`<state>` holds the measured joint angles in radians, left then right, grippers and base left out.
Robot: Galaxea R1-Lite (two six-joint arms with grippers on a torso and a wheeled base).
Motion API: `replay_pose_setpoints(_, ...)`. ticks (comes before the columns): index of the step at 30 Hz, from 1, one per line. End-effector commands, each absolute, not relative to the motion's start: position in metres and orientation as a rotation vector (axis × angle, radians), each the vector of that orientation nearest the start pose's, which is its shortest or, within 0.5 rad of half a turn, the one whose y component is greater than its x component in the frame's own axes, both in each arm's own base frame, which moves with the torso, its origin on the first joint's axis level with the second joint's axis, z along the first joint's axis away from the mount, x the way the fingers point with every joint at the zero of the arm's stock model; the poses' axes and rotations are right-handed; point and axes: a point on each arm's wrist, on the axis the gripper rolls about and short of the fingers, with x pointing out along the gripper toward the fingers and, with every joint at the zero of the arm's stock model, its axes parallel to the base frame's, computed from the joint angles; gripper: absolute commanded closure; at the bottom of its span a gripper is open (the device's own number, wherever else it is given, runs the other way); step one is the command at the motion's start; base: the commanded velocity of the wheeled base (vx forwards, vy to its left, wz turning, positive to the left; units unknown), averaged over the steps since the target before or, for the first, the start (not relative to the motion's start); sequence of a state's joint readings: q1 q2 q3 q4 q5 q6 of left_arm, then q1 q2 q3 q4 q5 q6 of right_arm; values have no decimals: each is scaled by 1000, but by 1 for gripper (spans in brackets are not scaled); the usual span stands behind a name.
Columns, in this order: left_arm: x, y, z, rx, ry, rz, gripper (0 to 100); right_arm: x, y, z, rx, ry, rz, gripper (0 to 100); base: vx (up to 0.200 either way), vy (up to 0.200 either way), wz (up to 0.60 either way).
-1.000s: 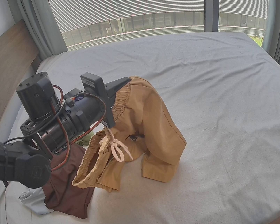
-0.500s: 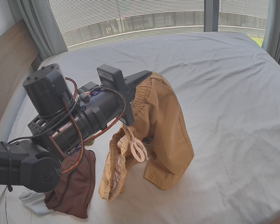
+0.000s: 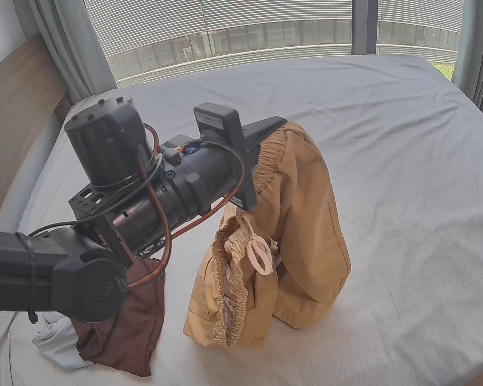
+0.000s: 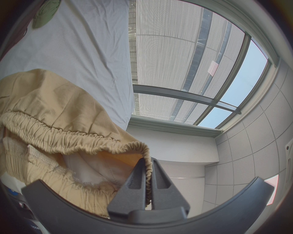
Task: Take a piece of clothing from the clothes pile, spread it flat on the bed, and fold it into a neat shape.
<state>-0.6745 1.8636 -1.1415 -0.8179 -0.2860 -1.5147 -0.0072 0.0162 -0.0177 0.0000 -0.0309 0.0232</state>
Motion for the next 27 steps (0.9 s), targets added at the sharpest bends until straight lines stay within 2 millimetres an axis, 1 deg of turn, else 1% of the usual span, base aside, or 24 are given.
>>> replay_pose_setpoints(1, 287, -247, 231, -1398, 677, -840, 100, -22, -1, 76, 23, 6, -38, 0, 0, 0, 0)
replay_pose_setpoints(14, 284, -275, 225, -1382, 726, -882, 100, -22, -1, 76, 23, 6, -37, 0, 0, 0, 0)
replay_pose_setpoints(20, 282, -285, 229, -1404, 740, -907, 100, -22, -1, 76, 23, 6, -37, 0, 0, 0, 0)
replay_pose_setpoints(27, 275, -293, 238, -1433, 748, -946, 100, -22, -1, 76, 23, 6, -37, 0, 0, 0, 0)
